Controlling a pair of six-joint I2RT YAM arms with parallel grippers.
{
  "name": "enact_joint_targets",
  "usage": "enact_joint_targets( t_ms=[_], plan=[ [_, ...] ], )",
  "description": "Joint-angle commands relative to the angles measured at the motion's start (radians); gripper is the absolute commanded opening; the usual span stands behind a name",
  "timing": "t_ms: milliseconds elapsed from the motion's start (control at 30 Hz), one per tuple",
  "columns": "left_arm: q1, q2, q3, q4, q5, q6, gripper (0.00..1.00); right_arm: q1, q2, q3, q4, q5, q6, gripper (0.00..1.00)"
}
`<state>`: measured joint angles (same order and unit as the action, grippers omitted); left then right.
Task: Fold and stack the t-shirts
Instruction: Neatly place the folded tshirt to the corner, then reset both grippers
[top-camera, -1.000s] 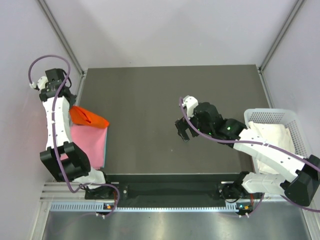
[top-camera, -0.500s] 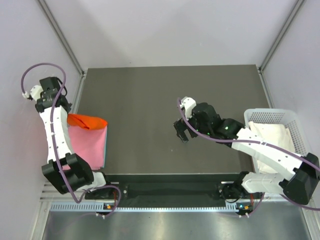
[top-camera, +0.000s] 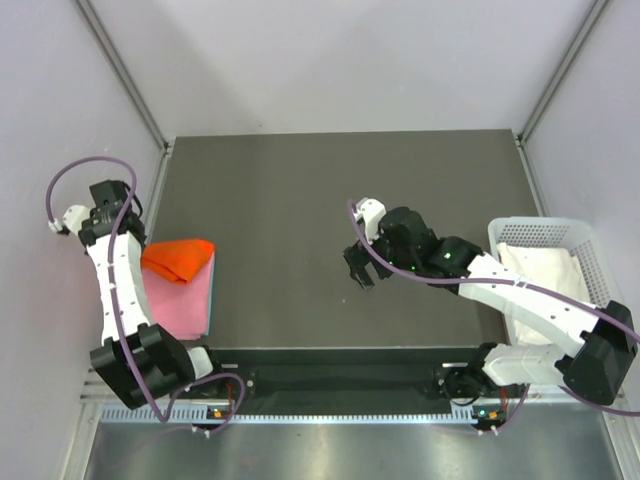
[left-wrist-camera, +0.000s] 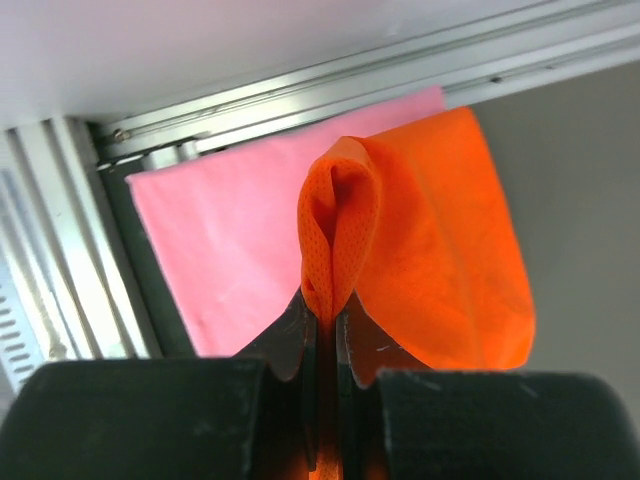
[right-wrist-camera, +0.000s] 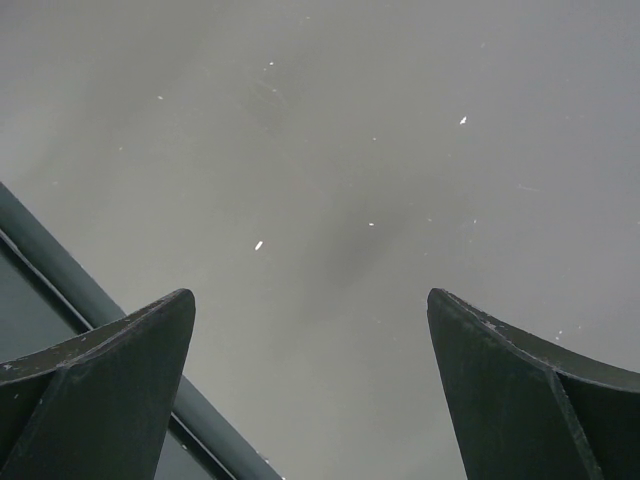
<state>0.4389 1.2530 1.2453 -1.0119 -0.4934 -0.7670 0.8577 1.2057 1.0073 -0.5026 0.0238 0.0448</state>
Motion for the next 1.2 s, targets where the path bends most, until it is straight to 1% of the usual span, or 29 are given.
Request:
enact_joint_targets(
  t_ms=[0,33,67,100,133,167,233,267,333,400,500,533,600,633,667,700,733,767,800,833,867,933,967,1000,1033,1067,1100,1133,1167],
  plan=[
    [0.029,-0.069,-0.015,-0.066,-0.088,-0.052,0.00,0.020,-0.008,0.001,0.015,-0.022,-0.010,1.00],
    [0.037,-0.078,-0.027,-0.083,-0.123,-0.063,0.06,0.018,-0.009,-0.001,0.013,-0.019,-0.010,1.00],
    [0.047,-0.089,-0.030,-0.129,-0.149,-0.084,0.20,0.018,-0.009,0.001,0.010,-0.021,-0.011,1.00],
    [0.049,-0.105,-0.036,-0.152,-0.183,-0.142,0.38,0.020,-0.006,-0.001,0.007,-0.021,-0.011,1.00],
    [0.047,-0.107,-0.038,-0.187,-0.239,-0.181,0.84,0.020,-0.009,-0.001,0.006,-0.019,-0.016,1.00],
    [0.049,-0.110,-0.037,-0.250,-0.261,-0.225,0.98,0.018,-0.006,-0.001,0.001,-0.044,-0.017,1.00],
    [0.049,-0.119,-0.026,-0.246,-0.234,-0.252,0.98,0.020,-0.003,-0.001,-0.002,-0.053,-0.026,1.00],
    [0.049,-0.127,-0.020,-0.237,-0.158,-0.247,0.98,0.020,-0.001,0.001,-0.005,-0.053,-0.028,1.00],
    [0.032,-0.135,-0.003,-0.243,-0.082,-0.296,0.99,0.023,0.002,-0.001,-0.007,-0.047,-0.031,1.00],
    [-0.005,-0.165,-0.018,-0.176,-0.004,-0.337,0.99,0.021,0.000,-0.001,-0.004,-0.044,-0.020,1.00],
    [-0.135,-0.176,-0.040,-0.072,0.050,-0.344,0.99,0.021,-0.018,-0.016,0.022,-0.036,0.080,1.00],
    [-0.228,-0.172,-0.037,-0.044,0.062,-0.336,0.99,0.021,-0.027,-0.027,0.035,-0.039,0.113,1.00],
    [-0.337,-0.146,-0.032,0.018,0.113,-0.289,0.99,0.021,-0.075,-0.074,0.087,-0.047,0.180,1.00],
    [-0.456,-0.138,-0.037,0.082,0.136,-0.273,0.99,0.021,-0.093,-0.094,0.107,-0.045,0.264,1.00],
    [-0.517,-0.135,-0.055,0.145,0.171,-0.244,0.99,0.021,-0.115,-0.117,0.128,-0.047,0.309,1.00],
    [-0.567,-0.142,-0.117,0.204,0.265,-0.203,0.99,0.020,-0.156,-0.174,0.178,-0.051,0.354,1.00],
    [-0.648,-0.158,-0.162,0.351,0.318,-0.192,0.99,0.020,-0.178,-0.208,0.211,-0.070,0.431,1.00],
    [-0.684,-0.206,-0.215,0.440,0.378,-0.178,0.99,0.020,-0.201,-0.243,0.242,-0.074,0.481,1.00],
    [-0.718,-0.239,-0.338,0.519,0.441,-0.184,0.99,0.020,-0.249,-0.324,0.310,-0.074,0.534,1.00],
    [-0.776,-0.274,-0.399,0.598,0.522,-0.201,0.99,0.020,-0.274,-0.367,0.350,-0.071,0.631,1.00],
    [-0.798,-0.352,-0.464,0.747,0.574,-0.215,0.99,0.018,-0.300,-0.407,0.386,-0.071,0.673,1.00],
    [-0.821,-0.423,-0.631,0.855,0.695,-0.270,0.99,0.020,-0.380,-0.530,0.495,-0.075,0.761,1.00],
    [-0.824,-0.491,-0.677,0.936,0.732,-0.293,0.99,0.021,-0.435,-0.573,0.537,-0.067,0.805,1.00],
    [-0.824,-0.530,-0.728,0.993,0.774,-0.334,0.99,0.020,-0.467,-0.666,0.606,-0.061,0.844,1.00],
    [-0.827,-0.568,-0.823,1.045,0.818,-0.360,0.99,0.020,-0.500,-0.714,0.645,-0.044,0.916,1.00],
    [-0.829,-0.649,-0.866,1.090,0.863,-0.386,0.99,0.023,-0.573,-0.769,0.689,-0.038,0.950,1.00],
    [-0.829,-0.694,-0.907,1.163,0.881,-0.437,0.99,0.023,-0.612,-0.827,0.785,-0.030,0.995,1.00],
    [-0.829,-0.740,-0.982,1.200,0.894,-0.460,0.99,0.021,-0.650,-0.942,0.827,0.011,1.094,1.00],
    [-0.829,-0.832,-1.015,1.225,0.900,-0.483,0.99,0.021,-0.690,-0.996,0.864,0.027,1.144,1.00]
  ],
)
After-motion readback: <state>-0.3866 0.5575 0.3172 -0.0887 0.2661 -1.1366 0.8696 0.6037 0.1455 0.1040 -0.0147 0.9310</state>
